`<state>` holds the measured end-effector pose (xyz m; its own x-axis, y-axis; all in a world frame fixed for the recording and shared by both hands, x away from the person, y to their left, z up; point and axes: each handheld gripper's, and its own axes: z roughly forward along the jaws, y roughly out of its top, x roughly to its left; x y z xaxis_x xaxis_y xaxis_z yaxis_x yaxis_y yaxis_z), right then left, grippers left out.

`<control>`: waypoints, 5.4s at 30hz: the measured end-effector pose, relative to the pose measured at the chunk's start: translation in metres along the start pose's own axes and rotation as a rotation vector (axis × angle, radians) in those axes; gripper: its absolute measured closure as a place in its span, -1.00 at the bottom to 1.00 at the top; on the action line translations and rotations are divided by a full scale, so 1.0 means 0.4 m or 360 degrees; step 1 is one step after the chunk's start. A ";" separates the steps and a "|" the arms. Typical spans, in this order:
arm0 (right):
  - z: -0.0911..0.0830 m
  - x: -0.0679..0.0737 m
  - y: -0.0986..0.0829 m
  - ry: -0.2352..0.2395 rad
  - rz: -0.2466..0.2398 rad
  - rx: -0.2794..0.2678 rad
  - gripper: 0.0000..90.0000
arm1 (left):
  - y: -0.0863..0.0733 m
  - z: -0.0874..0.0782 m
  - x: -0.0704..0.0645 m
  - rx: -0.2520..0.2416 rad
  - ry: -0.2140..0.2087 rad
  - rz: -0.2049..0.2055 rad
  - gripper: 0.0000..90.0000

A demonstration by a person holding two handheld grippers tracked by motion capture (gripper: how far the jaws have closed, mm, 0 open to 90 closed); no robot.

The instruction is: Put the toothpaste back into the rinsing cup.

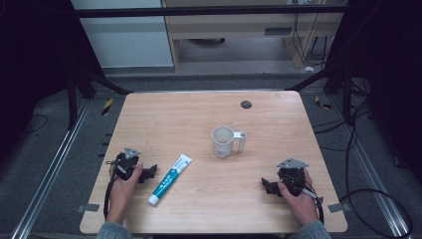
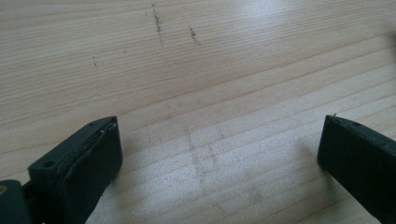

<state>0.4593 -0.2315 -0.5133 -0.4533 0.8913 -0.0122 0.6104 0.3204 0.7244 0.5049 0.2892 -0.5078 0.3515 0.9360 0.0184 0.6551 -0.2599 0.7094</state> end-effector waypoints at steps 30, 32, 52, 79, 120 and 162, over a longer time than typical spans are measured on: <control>0.000 0.004 0.004 0.0014 0.0043 0.0010 -0.99 | 0.070 -0.211 -0.120 0.0139 -0.0029 0.0249 -0.91; 0.000 0.004 0.004 0.0016 0.0044 0.0011 -0.99 | 0.081 -0.211 -0.130 0.0149 -0.0032 0.0248 -0.92; 0.000 0.004 0.004 0.0012 0.0038 0.0012 -0.99 | 0.093 -0.174 -0.195 0.0330 -0.0076 0.0393 -0.79; 0.000 0.003 0.004 0.0012 0.0039 0.0011 -0.99 | 0.168 -0.066 -0.262 0.0572 -0.0163 0.0478 -0.22; 0.001 0.002 0.003 0.0008 0.0025 0.0001 -0.99 | 0.196 0.037 -0.286 0.0768 -0.0193 0.0458 0.14; 0.001 0.001 0.002 0.0007 0.0021 0.0002 -0.99 | 0.188 0.006 -0.266 0.0696 -0.0227 0.0459 0.69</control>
<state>0.4599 -0.2305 -0.5130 -0.4477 0.8942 0.0003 0.6171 0.3087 0.7238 0.5182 0.1696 -0.4580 0.6254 0.7786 0.0517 0.7251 -0.6044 0.3300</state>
